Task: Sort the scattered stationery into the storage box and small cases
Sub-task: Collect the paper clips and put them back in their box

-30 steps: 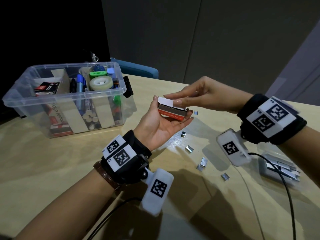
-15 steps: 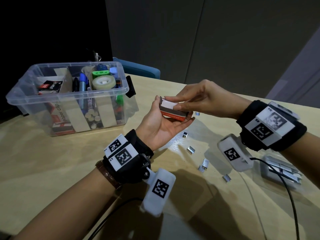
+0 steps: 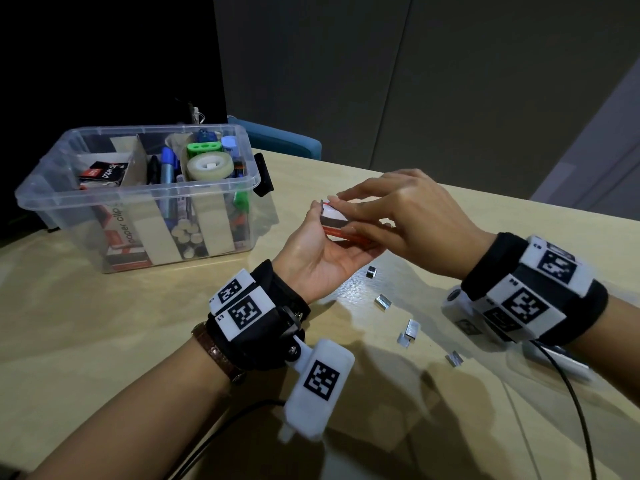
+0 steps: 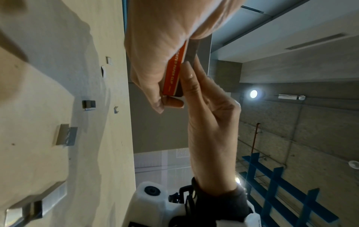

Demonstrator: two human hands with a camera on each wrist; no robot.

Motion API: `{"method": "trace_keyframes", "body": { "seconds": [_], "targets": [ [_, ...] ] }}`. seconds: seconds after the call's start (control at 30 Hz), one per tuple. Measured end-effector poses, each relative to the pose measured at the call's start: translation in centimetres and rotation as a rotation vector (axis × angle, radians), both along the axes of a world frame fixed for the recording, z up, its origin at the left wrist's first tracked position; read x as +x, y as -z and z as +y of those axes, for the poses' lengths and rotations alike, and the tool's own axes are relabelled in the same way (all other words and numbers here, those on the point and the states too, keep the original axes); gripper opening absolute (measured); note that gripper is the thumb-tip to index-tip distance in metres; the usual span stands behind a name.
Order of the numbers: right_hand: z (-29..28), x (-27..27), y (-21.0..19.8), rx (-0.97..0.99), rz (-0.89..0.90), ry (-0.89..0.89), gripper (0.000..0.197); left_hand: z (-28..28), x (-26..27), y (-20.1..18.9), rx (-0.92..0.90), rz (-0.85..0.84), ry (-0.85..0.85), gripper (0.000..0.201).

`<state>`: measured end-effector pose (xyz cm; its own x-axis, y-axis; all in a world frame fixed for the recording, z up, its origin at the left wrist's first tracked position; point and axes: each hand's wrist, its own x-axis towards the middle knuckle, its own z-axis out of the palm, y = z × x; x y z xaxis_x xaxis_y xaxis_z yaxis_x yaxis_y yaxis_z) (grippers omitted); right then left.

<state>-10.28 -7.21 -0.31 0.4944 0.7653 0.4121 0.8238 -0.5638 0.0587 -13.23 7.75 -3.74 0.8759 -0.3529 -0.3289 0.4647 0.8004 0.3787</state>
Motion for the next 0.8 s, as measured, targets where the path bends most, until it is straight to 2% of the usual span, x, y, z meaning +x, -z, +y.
{"method": "trace_keyframes", "body": {
  "seconds": [0.1, 0.3, 0.5, 0.63, 0.8],
  "targets": [
    [0.3, -0.4, 0.3, 0.045, -0.078, 0.022, 0.035, -0.3, -0.5, -0.5, -0.027, -0.010, 0.012, 0.062],
    [0.9, -1.2, 0.7, 0.180, -0.071, 0.062, 0.028, -0.6, -0.5, -0.4, 0.002, -0.042, -0.004, 0.062],
    [1.7, -1.5, 1.5, 0.401, 0.034, 0.097, 0.019, -0.5, 0.0, 0.3, 0.026, -0.035, -0.020, 0.059],
    [2.0, -1.2, 1.7, 0.560, 0.172, 0.083, 0.017, -0.5, -0.1, 0.2, 0.055, -0.063, -0.021, 0.062],
    [2.0, -0.9, 1.1, 0.563, 0.270, 0.069, 0.019, -0.5, 0.0, 0.4, 0.056, -0.073, -0.032, 0.065]
  ]
}}
